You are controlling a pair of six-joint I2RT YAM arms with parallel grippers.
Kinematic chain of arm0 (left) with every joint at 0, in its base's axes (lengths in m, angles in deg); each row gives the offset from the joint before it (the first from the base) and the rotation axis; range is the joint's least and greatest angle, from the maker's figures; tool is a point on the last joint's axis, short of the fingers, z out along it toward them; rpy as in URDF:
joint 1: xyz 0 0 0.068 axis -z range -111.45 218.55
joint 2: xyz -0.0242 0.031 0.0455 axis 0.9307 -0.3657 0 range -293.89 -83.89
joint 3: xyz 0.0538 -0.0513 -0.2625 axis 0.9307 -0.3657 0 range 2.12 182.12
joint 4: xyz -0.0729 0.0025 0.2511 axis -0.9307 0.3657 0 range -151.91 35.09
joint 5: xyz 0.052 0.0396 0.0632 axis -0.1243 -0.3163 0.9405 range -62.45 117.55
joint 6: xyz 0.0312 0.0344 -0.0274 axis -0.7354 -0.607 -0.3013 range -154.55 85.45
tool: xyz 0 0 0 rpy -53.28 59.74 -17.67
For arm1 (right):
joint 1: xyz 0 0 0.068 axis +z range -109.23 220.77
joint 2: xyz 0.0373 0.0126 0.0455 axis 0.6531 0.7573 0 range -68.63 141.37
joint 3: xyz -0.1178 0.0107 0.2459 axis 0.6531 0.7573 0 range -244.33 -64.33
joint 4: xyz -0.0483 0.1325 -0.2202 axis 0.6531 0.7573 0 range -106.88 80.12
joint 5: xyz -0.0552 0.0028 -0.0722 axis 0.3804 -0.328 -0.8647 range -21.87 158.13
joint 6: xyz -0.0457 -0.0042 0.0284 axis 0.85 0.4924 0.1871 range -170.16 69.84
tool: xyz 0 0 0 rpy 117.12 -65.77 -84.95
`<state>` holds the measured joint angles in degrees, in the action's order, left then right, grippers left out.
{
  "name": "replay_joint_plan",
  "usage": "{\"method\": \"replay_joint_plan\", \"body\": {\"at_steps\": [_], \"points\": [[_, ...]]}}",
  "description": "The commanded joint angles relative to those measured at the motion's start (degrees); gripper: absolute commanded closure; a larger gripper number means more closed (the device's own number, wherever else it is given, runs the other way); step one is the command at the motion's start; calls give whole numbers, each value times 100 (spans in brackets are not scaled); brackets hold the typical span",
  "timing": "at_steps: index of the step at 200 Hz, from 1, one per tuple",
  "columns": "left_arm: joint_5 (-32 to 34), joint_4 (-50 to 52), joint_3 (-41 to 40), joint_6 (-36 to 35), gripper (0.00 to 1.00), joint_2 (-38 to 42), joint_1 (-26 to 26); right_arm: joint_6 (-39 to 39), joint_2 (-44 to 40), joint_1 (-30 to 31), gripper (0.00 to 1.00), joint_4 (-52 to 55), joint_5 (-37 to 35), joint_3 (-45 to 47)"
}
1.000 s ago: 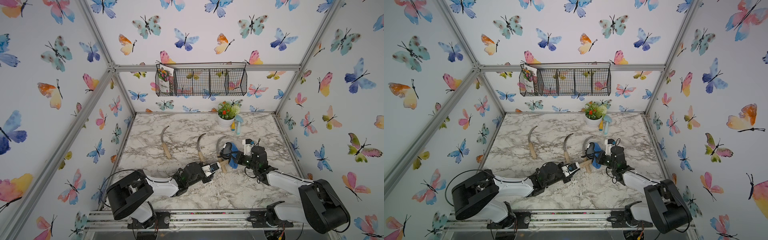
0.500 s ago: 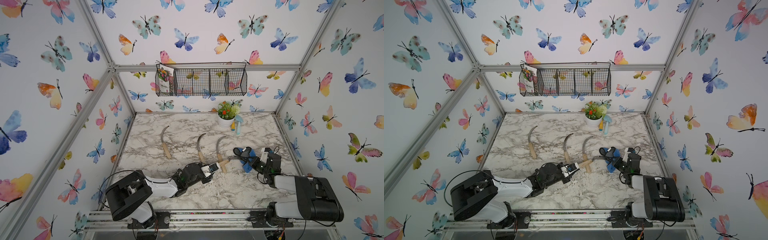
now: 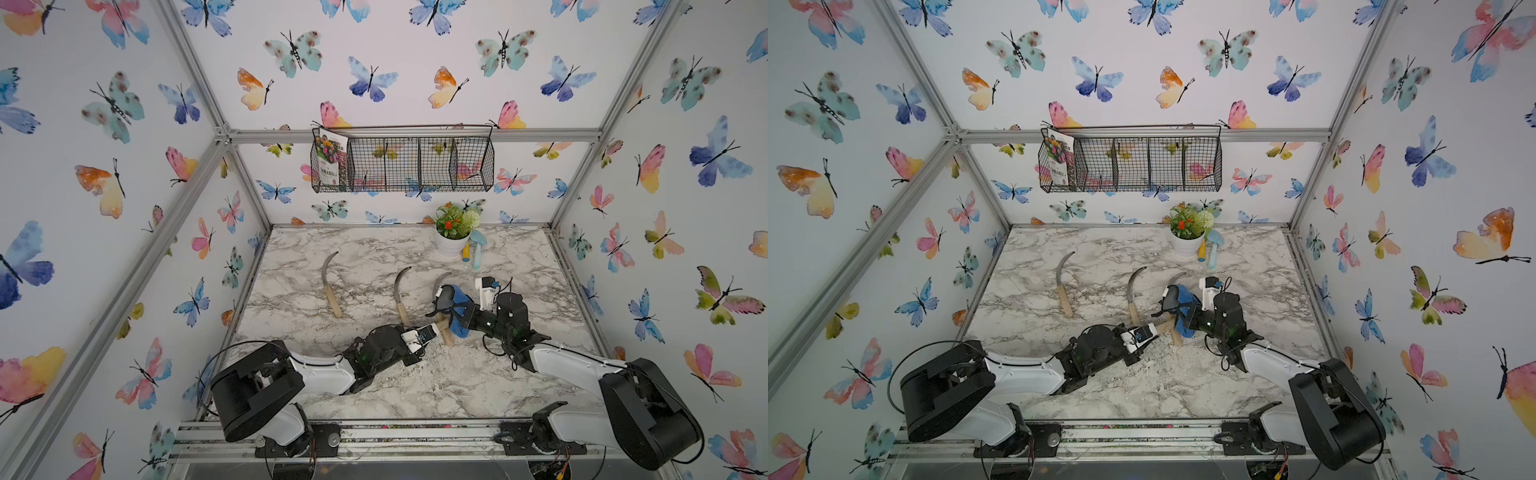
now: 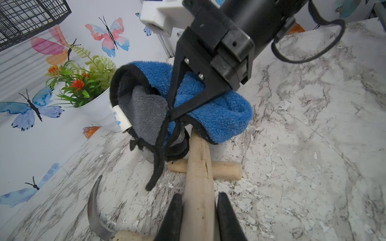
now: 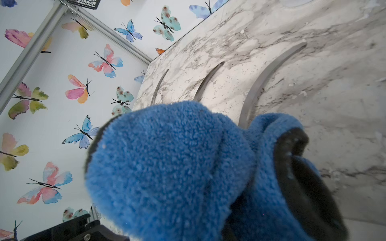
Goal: Wipe small sickles with rags
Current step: Wipe the small sickle.
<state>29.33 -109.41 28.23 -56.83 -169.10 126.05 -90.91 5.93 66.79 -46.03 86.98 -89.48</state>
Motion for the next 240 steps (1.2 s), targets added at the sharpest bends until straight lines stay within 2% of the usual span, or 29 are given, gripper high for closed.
{"method": "replay_joint_plan", "body": {"at_steps": [1, 20, 81, 126, 152, 200, 222, 240], "points": [[86, -239, -9, 49, 100, 168, -11, 128, 53, -17, 98, 359, -503, -49], [101, -243, -17, 49, 100, 171, -10, 151, 152, -309, 98, 317, -556, 123], [140, -271, -26, 66, 100, 182, -17, 263, 458, -2245, 98, -195, 198, 943], [141, -277, -34, 71, 100, 204, -10, 190, 774, -2409, 98, -509, 701, 914], [161, -276, -35, 74, 100, 206, -12, 3, 636, -2257, 98, -660, 1032, 828], [222, -286, -14, 90, 100, 186, -10, -142, -52, -768, 98, -64, 204, 337], [604, -307, 88, 276, 100, 91, -19, -99, -209, -43, 98, 148, -168, 98], [1055, -305, 236, 522, 100, -36, -28, -68, -397, 136, 98, 285, -294, 90]]}}
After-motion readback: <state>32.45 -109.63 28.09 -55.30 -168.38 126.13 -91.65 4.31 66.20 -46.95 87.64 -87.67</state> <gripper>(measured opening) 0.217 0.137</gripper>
